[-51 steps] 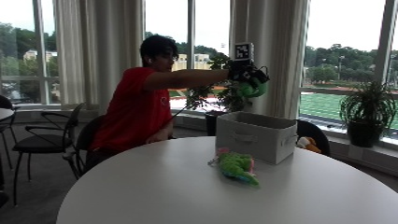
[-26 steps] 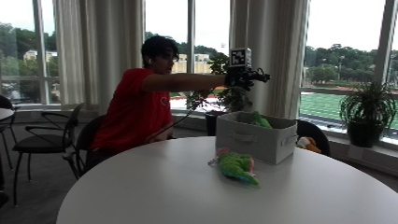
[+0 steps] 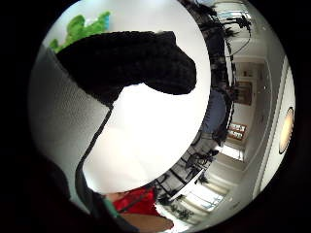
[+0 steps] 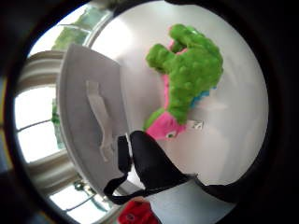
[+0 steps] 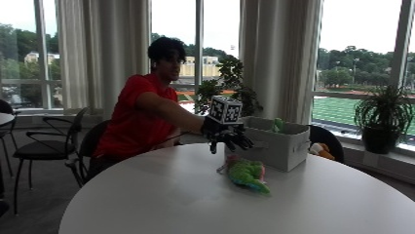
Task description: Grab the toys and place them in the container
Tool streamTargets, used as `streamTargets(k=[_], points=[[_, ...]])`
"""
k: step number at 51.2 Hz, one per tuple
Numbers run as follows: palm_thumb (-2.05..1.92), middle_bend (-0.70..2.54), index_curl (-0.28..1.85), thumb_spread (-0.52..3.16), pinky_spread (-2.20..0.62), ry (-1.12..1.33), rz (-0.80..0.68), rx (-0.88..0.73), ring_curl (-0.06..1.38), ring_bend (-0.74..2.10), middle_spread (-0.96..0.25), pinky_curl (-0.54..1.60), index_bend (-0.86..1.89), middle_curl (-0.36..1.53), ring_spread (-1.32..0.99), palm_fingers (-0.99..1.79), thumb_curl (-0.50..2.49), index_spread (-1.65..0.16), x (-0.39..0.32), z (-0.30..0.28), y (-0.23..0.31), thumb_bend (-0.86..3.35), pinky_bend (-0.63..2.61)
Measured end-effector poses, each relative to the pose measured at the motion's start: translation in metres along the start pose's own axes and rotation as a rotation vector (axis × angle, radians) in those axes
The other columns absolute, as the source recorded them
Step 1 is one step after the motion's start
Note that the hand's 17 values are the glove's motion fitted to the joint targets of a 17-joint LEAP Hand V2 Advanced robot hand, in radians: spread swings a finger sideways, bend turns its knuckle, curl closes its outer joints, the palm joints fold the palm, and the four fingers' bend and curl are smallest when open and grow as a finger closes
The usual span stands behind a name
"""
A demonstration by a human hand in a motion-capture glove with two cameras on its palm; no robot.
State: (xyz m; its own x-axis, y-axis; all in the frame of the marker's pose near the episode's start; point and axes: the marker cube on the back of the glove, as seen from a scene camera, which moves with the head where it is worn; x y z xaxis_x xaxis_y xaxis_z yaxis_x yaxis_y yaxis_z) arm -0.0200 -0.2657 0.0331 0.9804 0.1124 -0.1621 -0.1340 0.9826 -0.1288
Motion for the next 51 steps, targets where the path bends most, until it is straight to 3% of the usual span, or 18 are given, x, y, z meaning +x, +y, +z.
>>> streamTargets(k=[17,30,39,48,51], points=[[-0.10,0.14,0.22,0.98,0.11,-0.024,-0.031,0.052,0.37,0.20,-0.03,0.35,0.10,0.26,0.02,-0.17,0.25,-0.36,-0.026,0.027,-0.030,-0.08,1.30],[-0.09,0.09,0.19,0.98,0.10,-0.104,0.074,-0.067,0.38,0.23,-0.02,0.36,0.10,0.23,0.03,-0.17,0.24,-0.35,-0.036,0.047,-0.062,-0.07,1.39],[-0.04,0.05,0.18,1.00,0.07,-0.027,0.086,-0.200,0.39,0.25,0.02,0.40,0.10,0.17,0.06,-0.25,0.25,-0.34,-0.031,0.070,-0.068,-0.05,1.54],[0.06,0.10,0.19,1.07,-0.01,-0.017,0.078,-0.316,0.45,0.52,0.02,0.37,0.15,0.15,0.06,-0.09,0.28,-0.37,-0.035,0.067,-0.052,0.00,1.43],[0.19,0.17,0.22,1.16,-0.11,-0.002,0.074,-0.317,0.46,0.58,-0.04,0.35,0.24,0.16,0.03,0.14,0.31,-0.40,-0.037,0.067,-0.043,0.08,1.38]])
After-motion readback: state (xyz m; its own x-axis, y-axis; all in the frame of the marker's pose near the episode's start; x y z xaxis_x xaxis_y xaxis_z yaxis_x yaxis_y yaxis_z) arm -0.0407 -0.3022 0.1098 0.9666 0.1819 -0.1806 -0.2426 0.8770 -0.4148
